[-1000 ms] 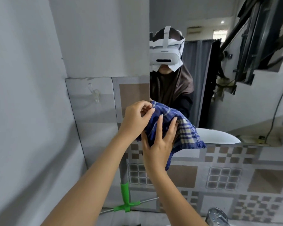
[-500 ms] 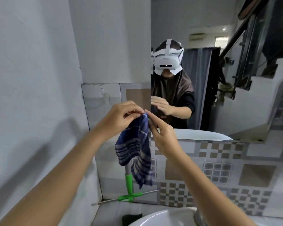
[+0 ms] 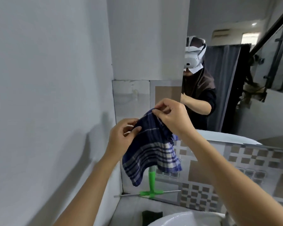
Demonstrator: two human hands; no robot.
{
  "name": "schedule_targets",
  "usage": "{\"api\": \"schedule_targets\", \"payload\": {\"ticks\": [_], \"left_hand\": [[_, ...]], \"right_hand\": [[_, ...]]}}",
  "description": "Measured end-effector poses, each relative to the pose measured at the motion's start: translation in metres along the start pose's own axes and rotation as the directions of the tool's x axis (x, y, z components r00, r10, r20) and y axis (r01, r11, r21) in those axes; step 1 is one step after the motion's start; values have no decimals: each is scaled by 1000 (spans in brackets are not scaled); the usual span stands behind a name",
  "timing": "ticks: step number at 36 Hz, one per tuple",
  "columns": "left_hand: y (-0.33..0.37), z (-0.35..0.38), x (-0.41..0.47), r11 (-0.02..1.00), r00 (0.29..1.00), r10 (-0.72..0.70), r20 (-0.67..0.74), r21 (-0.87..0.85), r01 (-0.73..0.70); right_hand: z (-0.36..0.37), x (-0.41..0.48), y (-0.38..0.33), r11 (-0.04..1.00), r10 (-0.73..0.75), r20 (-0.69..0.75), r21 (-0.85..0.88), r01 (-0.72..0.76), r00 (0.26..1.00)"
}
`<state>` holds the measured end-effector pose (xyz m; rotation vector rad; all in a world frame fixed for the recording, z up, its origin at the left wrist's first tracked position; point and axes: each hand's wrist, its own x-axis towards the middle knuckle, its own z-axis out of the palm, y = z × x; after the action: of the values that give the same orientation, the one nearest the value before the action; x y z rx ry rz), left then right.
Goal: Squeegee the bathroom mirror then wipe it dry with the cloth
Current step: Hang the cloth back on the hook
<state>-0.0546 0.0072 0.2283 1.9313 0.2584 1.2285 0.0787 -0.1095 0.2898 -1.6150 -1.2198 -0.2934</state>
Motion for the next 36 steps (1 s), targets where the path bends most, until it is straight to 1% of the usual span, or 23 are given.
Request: {"api": "schedule_targets", "payload": {"ticks": [3, 7, 10, 13, 16, 18, 21, 23, 25, 27, 31, 34, 36], "left_hand": [[-4, -3, 16, 997, 991, 69, -111, 47, -64], [4, -10, 59, 962, 931, 249, -266, 181, -205], [14, -14, 98, 936, 887, 329, -325, 240, -259], [17, -17, 135, 930, 866, 341, -365, 263, -256], [7, -17, 157, 932, 870, 327, -369, 277, -233], [-5, -14, 162, 922, 862, 341, -374, 310, -230], [-22, -9, 159, 923, 864, 337, -375, 313, -224], [-29, -7, 152, 938, 877, 308, -369, 271, -216], [-33, -6, 145, 954, 892, 268, -364, 227, -194], [-35, -6, 142, 961, 902, 245, -355, 211, -178], [-33, -7, 144, 979, 928, 166, -334, 171, -114], [-30, -10, 142, 993, 953, 80, -293, 109, -50], [-28, -12, 137, 994, 962, 71, -263, 102, -45]], "right_hand": [[3, 17, 3, 995, -38, -34, -89, 35, 999], [8, 49, 2, 980, -130, -130, -168, 107, 983], [17, 76, -4, 951, -247, -241, -248, 186, 939], [31, 100, -8, 899, -356, -318, -374, 229, 878], [47, 116, -1, 798, -477, -279, -534, 278, 834], [58, 118, 10, 733, -522, -245, -619, 282, 817], [71, 110, 30, 682, -562, -232, -673, 286, 794], [76, 102, 38, 700, -563, -226, -642, 312, 795], [80, 97, 41, 748, -530, -232, -580, 321, 816], [84, 94, 40, 798, -473, -230, -520, 303, 850], [84, 91, 34, 872, -351, -168, -417, 256, 921], [78, 91, 32, 950, -214, -109, -255, 181, 971], [72, 88, 30, 980, -161, -85, -133, 149, 983]]}}
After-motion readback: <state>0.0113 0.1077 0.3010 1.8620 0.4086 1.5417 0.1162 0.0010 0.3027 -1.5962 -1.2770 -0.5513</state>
